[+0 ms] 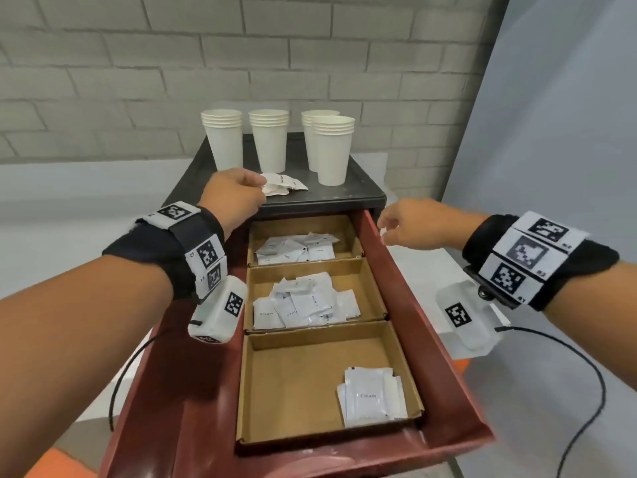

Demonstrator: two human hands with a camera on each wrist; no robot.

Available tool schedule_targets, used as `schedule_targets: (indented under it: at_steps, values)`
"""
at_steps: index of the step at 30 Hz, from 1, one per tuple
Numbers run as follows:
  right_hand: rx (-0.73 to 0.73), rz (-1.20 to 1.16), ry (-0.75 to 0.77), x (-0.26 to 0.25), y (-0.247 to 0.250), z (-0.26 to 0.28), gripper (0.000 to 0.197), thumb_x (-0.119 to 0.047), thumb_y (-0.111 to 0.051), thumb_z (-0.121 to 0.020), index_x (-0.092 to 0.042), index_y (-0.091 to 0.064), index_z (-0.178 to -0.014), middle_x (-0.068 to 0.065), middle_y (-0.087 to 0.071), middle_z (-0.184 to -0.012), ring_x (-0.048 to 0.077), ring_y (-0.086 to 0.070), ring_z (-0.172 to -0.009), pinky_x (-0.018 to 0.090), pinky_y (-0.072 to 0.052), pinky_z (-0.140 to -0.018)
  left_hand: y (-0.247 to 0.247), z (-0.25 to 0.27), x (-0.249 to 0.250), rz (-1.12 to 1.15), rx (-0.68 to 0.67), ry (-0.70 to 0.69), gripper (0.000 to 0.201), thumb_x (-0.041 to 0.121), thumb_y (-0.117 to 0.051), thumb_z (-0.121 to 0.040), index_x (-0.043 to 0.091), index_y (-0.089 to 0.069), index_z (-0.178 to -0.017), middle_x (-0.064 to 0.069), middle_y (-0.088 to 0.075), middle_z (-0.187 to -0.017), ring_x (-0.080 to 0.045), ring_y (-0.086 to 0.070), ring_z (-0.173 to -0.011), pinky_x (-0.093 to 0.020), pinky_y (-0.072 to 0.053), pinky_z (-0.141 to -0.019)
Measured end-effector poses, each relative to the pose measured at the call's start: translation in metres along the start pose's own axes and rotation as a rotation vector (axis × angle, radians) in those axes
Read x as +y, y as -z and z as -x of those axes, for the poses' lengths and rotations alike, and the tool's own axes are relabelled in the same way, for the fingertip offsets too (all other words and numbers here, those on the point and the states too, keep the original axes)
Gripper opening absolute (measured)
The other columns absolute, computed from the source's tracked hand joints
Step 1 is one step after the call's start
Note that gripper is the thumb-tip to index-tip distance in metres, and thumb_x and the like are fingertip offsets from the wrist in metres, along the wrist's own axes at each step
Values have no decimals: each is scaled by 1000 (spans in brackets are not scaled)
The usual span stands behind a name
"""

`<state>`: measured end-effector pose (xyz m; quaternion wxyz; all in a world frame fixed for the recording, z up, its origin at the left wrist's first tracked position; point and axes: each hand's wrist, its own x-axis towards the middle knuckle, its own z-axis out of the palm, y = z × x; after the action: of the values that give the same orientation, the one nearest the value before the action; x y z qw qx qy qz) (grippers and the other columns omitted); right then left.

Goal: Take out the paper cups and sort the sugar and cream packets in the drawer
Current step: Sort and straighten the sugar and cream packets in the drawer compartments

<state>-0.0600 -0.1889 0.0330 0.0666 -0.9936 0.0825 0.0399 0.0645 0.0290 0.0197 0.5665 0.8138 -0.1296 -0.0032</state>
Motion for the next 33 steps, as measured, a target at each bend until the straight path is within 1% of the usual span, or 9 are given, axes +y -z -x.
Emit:
schedule_targets:
  at_steps: [2,6,11,13,16,22,25,30,33]
  values:
    - [-24,71,-35,12,-18,4,44,-35,-48,-95,-6,-52,-128,13,-59,-124,28,-53,-113,34,-43,-90,-13,22,5,-60,-188,-17,18,0,-61,-83,17,-63,-87,-5,-61,-85,-16,-57,-76,-24,-50,-67]
    - [25,-40,-43,21,-47,11,49,-40,-37,-98,1,-53,-120,19,-59,-119,32,-54,-109,35,-43,-88,-53,73,5,-439,-716,-42,20,19,-66,-85,17,-64,-105,2,-63,-87,-5,-55,-69,-15,-47,-60]
    - [164,-216,6,13,-66,12,29,-21,-36,-96,0,-56,-94,13,-59,-87,26,-53,-78,29,-37,-68,-100,109,-19,-890,-1112,-36,54,39,-67,-83,21,-50,-131,2,-56,-127,-15,-53,-110,-27,-44,-94]
    - [187,-245,4,13,-70,11,29,-20,-36,-96,-2,-58,-96,14,-62,-89,25,-54,-77,28,-39,-68,-112,117,-27,-994,-1151,-96,63,44,-66,-82,17,-45,-135,0,-52,-131,-19,-51,-117,-30,-42,-99]
    - [209,-269,15,15,-72,11,30,-20,-35,-96,-1,-59,-97,14,-62,-89,25,-55,-77,29,-41,-68,-126,127,-35,-1047,-1162,-193,51,43,-70,-79,13,-53,-116,-4,-58,-112,-21,-56,-97,-32,-48,-83]
    - [224,-295,16,14,-75,11,33,-21,-34,-97,-1,-60,-101,16,-64,-93,28,-59,-83,34,-47,-76,-137,136,-41,-1170,-1208,-216,57,38,-69,-80,5,-55,-124,-11,-64,-115,-21,-58,-92,-24,-44,-61]
    - [226,-294,19,14,-75,11,32,-20,-35,-97,1,-59,-101,18,-64,-92,30,-59,-83,34,-47,-74,-135,135,-38,-1124,-1197,-241,59,34,-68,-83,7,-48,-131,-9,-58,-122,-24,-57,-105,-30,-49,-79]
    - [194,-225,31,16,-71,8,29,-21,-37,-95,0,-57,-92,13,-59,-80,24,-53,-71,34,-45,-68,-121,122,-29,-938,-1118,-136,66,29,-67,-83,12,-39,-140,-5,-57,-121,-22,-56,-109,-31,-50,-89]
    - [124,-68,30,16,-60,8,27,-26,-37,-95,-6,-50,-83,7,-52,-74,24,-51,-72,32,-39,-64,-106,101,-22,-717,-963,-38,37,24,-68,-82,18,-52,-115,-1,-61,-103,-17,-61,-94,-25,-50,-76]
